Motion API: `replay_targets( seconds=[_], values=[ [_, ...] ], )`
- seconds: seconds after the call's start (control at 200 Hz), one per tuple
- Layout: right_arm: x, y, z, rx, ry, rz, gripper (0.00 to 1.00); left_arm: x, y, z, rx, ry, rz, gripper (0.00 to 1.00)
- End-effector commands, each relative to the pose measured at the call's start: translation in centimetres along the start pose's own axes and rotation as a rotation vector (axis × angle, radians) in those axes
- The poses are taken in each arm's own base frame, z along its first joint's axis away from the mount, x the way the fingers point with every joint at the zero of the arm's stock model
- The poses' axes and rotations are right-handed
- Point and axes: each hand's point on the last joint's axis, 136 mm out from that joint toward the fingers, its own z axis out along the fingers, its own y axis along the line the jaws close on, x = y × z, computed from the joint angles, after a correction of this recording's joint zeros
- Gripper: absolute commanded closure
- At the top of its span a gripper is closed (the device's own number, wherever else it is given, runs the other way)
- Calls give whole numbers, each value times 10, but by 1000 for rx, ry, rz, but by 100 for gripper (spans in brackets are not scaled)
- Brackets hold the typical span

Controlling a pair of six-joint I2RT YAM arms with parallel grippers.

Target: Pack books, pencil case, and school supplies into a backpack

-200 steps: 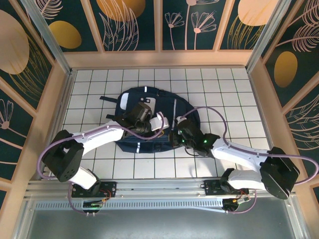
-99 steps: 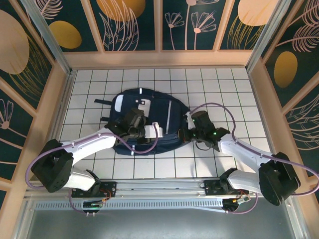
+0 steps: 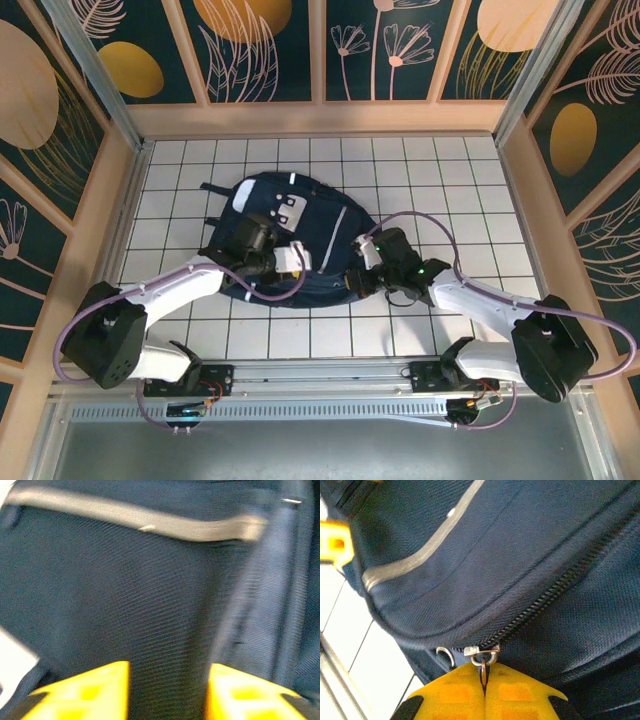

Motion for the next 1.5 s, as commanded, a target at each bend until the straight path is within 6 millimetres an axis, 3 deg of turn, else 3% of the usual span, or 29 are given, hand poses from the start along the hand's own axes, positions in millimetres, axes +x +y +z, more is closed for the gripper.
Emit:
replay_targets(
  seconds=[0.0,0.075,0.125,0.2,0.29,0.39,0.48,0.54,0.626,0.746,0.906,0.971,1.051,1.161,1.411,1.496],
  values=[
    [18,21,8,-59,51,-18,100,-3,43,-14,-143,-50,7,48],
    [14,38,15,-114,36,-7,100,-9,15,-10,-9,-108,16,19],
    [10,45,19,-134,23,0,100,-7,-5,-6,50,-87,36,6],
    [2,51,25,-160,-2,17,100,-7,-39,0,93,-34,89,3],
    [-3,57,31,-185,-3,21,100,-27,-70,-9,141,-97,83,1],
    [-5,64,36,-210,8,5,100,-57,-82,-26,129,-237,37,1],
    [-3,68,39,-227,19,-7,100,-72,-70,-34,53,-321,-67,1],
    [-1,68,40,-229,24,-8,100,-71,-66,-31,32,-322,-97,13],
    [1,66,41,-231,27,-3,100,-55,-59,-17,4,-217,-143,31],
    [3,66,39,-229,26,-1,100,-36,-64,-1,43,-105,-107,36],
    [4,66,38,-234,15,13,100,-30,-66,10,80,-43,-67,41],
    [4,67,38,-237,20,10,100,-28,-63,16,79,-26,-61,48],
    [4,68,38,-235,19,7,100,-33,-63,21,111,-24,-45,65],
    [3,67,38,-226,22,3,100,-39,-61,23,133,-19,-19,100],
    [-5,37,28,-48,31,-52,100,-31,-75,15,181,-9,87,100],
    [-10,18,22,28,34,-55,100,-23,-81,13,196,3,124,100]
  ],
)
